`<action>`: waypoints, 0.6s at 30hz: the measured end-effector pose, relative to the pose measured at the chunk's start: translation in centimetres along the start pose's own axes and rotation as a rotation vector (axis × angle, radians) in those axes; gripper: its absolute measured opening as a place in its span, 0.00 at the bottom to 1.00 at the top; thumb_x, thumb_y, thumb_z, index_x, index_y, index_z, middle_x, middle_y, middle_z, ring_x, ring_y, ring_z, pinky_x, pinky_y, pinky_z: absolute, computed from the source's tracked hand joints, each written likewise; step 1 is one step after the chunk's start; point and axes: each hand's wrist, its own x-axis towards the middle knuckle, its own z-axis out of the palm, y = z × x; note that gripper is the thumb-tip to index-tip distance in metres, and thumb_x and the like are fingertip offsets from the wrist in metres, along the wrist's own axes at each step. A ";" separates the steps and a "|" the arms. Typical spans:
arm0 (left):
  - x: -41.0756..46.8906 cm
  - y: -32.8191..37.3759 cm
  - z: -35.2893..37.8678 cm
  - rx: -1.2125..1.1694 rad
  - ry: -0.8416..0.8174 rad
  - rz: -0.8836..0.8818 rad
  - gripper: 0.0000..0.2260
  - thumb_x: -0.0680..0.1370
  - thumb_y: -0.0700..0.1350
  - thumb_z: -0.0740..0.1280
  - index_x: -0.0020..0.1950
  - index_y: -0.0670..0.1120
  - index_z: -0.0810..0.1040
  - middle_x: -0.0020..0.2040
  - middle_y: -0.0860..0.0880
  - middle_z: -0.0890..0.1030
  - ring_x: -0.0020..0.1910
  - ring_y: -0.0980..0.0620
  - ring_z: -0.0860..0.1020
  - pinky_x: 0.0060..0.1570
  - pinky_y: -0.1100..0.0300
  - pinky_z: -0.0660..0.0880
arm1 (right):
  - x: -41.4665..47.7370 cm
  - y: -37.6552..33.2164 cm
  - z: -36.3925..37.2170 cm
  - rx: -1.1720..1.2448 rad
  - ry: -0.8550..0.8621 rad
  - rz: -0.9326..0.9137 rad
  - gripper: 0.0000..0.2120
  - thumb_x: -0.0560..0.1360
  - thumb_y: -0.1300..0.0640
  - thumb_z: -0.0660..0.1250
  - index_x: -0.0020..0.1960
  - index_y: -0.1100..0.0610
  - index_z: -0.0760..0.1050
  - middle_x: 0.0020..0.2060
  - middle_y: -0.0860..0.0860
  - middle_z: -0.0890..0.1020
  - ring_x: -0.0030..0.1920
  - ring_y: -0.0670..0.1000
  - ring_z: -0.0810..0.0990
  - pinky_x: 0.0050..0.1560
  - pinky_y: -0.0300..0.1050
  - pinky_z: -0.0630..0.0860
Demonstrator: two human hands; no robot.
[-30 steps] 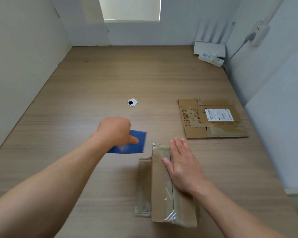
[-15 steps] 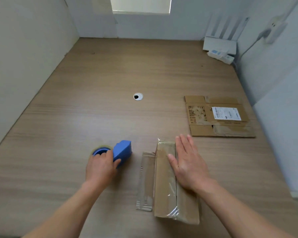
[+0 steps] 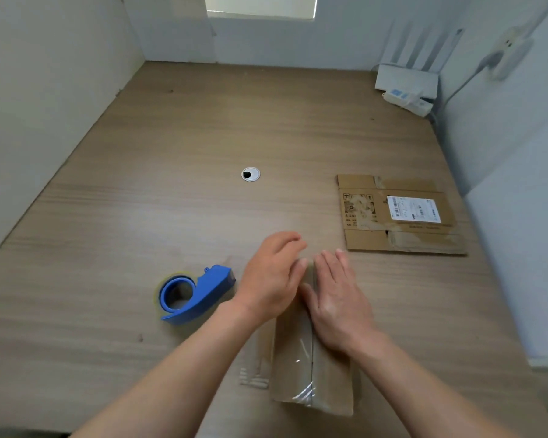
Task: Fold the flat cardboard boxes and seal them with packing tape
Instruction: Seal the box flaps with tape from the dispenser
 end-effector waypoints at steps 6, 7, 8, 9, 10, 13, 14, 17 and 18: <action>1.0 -1.0 3.1 -0.026 -0.155 -0.221 0.19 0.81 0.53 0.54 0.49 0.44 0.80 0.47 0.45 0.81 0.48 0.44 0.77 0.48 0.53 0.71 | 0.8 0.6 0.5 0.016 0.063 -0.049 0.27 0.79 0.41 0.46 0.68 0.55 0.68 0.64 0.51 0.72 0.69 0.55 0.66 0.71 0.52 0.66; 1.0 -0.9 3.4 -0.054 -0.113 -0.284 0.17 0.82 0.51 0.57 0.45 0.43 0.80 0.43 0.45 0.80 0.46 0.43 0.77 0.46 0.52 0.71 | 1.1 0.8 0.2 0.060 0.084 -0.040 0.24 0.79 0.43 0.47 0.64 0.54 0.71 0.60 0.51 0.75 0.64 0.54 0.70 0.66 0.51 0.70; 1.1 -0.6 3.7 -0.076 -0.082 -0.338 0.15 0.82 0.49 0.60 0.42 0.42 0.78 0.40 0.45 0.79 0.43 0.43 0.77 0.44 0.51 0.70 | 1.5 0.9 -0.2 0.114 0.099 -0.017 0.21 0.79 0.44 0.48 0.59 0.53 0.74 0.56 0.51 0.77 0.60 0.54 0.72 0.62 0.51 0.71; 1.2 -0.3 3.8 -0.095 -0.055 -0.380 0.15 0.83 0.47 0.62 0.39 0.42 0.77 0.37 0.46 0.77 0.41 0.43 0.76 0.43 0.50 0.69 | 1.9 1.2 -0.5 0.175 0.099 0.024 0.21 0.80 0.44 0.49 0.55 0.53 0.76 0.52 0.50 0.79 0.56 0.53 0.74 0.58 0.51 0.72; 1.3 0.0 3.9 -0.109 -0.037 -0.415 0.16 0.83 0.47 0.62 0.37 0.42 0.76 0.34 0.48 0.75 0.39 0.44 0.75 0.42 0.50 0.69 | 2.3 1.4 -0.7 0.228 0.099 0.067 0.20 0.79 0.44 0.50 0.51 0.52 0.78 0.49 0.50 0.81 0.53 0.54 0.75 0.54 0.51 0.72; 1.2 0.3 4.0 -0.147 -0.004 -0.477 0.16 0.82 0.47 0.64 0.36 0.41 0.76 0.32 0.50 0.73 0.37 0.47 0.72 0.41 0.51 0.69 | 2.8 1.7 -0.5 0.348 0.163 0.150 0.20 0.77 0.43 0.55 0.43 0.55 0.78 0.41 0.50 0.81 0.46 0.55 0.78 0.44 0.51 0.72; 1.2 0.3 4.0 -0.164 0.005 -0.493 0.16 0.82 0.47 0.64 0.37 0.41 0.77 0.33 0.48 0.75 0.37 0.46 0.73 0.41 0.52 0.69 | 2.8 1.7 -0.2 0.398 0.193 0.161 0.19 0.78 0.43 0.58 0.43 0.55 0.80 0.41 0.49 0.82 0.46 0.54 0.79 0.44 0.50 0.72; 1.1 -0.1 4.3 -0.194 0.015 -0.543 0.16 0.81 0.49 0.65 0.36 0.43 0.78 0.34 0.48 0.77 0.37 0.48 0.74 0.39 0.54 0.68 | 2.7 2.1 0.5 0.529 0.226 0.184 0.10 0.80 0.51 0.66 0.48 0.55 0.84 0.56 0.47 0.84 0.58 0.49 0.80 0.54 0.43 0.73; 1.1 -0.3 4.4 -0.217 0.019 -0.577 0.16 0.81 0.50 0.66 0.35 0.46 0.77 0.34 0.49 0.76 0.37 0.50 0.73 0.38 0.56 0.66 | 2.7 2.2 0.7 0.559 0.228 0.195 0.09 0.80 0.53 0.67 0.48 0.55 0.84 0.60 0.49 0.83 0.64 0.48 0.78 0.57 0.40 0.72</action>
